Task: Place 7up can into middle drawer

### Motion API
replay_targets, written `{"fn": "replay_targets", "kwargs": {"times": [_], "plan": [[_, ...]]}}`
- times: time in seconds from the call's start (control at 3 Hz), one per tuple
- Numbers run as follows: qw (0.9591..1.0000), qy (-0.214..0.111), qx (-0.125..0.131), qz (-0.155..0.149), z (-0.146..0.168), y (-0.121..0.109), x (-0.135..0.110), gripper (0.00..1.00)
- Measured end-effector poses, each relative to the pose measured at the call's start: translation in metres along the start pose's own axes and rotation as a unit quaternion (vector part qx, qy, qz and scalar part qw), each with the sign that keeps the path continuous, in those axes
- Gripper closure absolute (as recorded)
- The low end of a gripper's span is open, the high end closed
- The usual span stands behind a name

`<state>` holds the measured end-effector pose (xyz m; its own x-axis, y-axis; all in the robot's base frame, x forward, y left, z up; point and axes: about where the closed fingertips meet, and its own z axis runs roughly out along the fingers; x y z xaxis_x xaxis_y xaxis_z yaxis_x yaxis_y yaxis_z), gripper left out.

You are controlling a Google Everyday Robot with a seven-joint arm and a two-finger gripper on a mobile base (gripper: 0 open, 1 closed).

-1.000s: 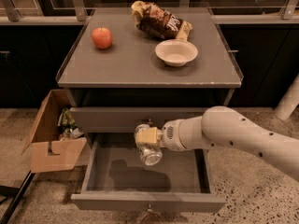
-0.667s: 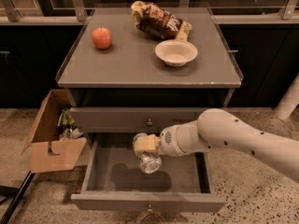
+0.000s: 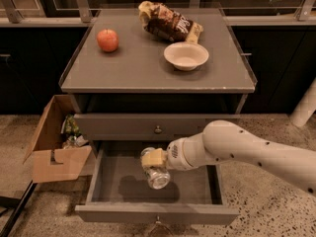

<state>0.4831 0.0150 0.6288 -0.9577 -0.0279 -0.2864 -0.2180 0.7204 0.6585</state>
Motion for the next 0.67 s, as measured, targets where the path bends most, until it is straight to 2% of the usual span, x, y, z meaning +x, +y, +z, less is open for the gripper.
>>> {"fn": "replay_targets", "kwargs": {"times": [0.67], "plan": [[0.9994,0.01,0.008,0.032,0.054,-0.038,-0.009,1.0]]}}
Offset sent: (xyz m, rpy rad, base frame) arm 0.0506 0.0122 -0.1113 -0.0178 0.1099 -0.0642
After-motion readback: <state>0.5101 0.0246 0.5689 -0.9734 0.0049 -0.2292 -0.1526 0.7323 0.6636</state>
